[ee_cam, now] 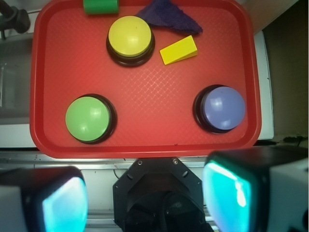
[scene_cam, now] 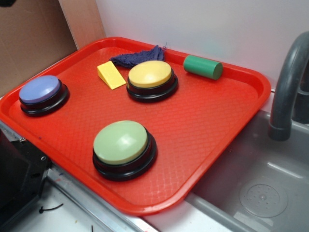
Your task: Push the green button.
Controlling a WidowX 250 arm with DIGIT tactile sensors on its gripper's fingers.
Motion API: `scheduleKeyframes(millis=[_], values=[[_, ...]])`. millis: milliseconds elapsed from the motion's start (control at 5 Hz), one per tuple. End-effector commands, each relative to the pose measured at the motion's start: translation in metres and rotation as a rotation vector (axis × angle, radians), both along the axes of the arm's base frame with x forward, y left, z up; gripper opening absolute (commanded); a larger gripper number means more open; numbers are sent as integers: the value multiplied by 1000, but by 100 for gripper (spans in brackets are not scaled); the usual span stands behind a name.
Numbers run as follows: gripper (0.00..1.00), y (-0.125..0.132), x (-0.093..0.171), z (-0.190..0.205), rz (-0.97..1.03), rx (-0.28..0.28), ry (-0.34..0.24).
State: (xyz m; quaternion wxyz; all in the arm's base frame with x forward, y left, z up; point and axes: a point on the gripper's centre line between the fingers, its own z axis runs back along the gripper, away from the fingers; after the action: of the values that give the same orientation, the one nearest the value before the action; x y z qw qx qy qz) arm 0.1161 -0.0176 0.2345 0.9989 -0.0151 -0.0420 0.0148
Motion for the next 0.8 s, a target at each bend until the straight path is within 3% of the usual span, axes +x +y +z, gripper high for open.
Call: scheduleKeyframes(millis=[0, 200, 400, 600], values=[[100, 0, 0, 0, 0, 0, 0], [100, -41, 29, -50, -226, -15, -2], [100, -72, 33, -87, -353, 25, -100], [100, -78, 27, -124, -355, 23, -66]])
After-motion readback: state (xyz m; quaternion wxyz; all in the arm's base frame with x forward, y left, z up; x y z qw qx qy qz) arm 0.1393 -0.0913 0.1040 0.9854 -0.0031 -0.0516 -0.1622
